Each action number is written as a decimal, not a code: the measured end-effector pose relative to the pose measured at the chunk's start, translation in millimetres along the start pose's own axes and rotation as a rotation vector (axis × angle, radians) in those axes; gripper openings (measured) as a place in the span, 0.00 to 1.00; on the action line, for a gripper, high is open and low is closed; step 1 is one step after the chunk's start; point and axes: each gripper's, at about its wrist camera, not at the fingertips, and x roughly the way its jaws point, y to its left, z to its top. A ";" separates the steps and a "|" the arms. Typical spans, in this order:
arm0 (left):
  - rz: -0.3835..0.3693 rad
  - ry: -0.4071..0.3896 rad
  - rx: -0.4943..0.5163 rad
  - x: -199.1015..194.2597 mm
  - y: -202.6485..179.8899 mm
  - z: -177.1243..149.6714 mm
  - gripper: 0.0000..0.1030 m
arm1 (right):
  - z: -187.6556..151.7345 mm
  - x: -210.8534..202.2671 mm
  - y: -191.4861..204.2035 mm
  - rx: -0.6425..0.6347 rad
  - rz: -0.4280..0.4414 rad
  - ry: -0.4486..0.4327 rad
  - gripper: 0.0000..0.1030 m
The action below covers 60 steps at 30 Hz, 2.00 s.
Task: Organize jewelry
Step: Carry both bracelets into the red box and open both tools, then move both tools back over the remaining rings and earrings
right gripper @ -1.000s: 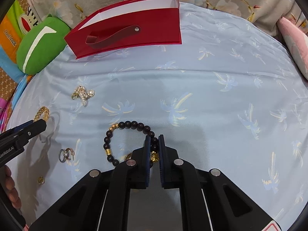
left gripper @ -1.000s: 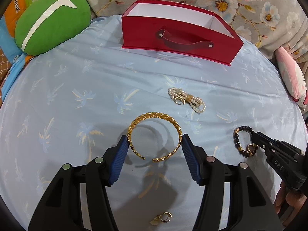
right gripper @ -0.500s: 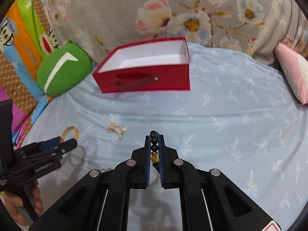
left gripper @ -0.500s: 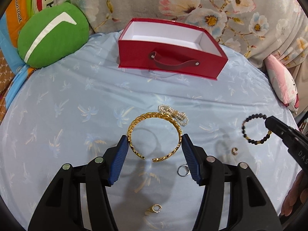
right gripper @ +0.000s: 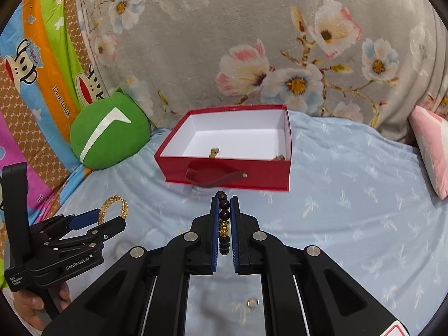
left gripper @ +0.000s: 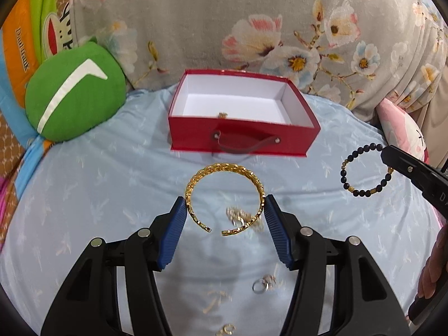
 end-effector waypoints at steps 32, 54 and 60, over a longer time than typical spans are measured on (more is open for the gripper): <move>0.171 -0.006 0.051 241.4 12.9 189.1 0.54 | 128.9 273.0 -39.6 0.000 -0.015 0.118 0.07; 0.155 0.005 -0.084 256.7 46.2 198.1 0.85 | 122.4 262.2 -41.6 -0.022 -0.033 0.065 0.22; 0.158 -0.039 -0.063 205.4 44.9 189.5 0.85 | 107.6 208.1 -36.2 -0.025 -0.013 0.037 0.25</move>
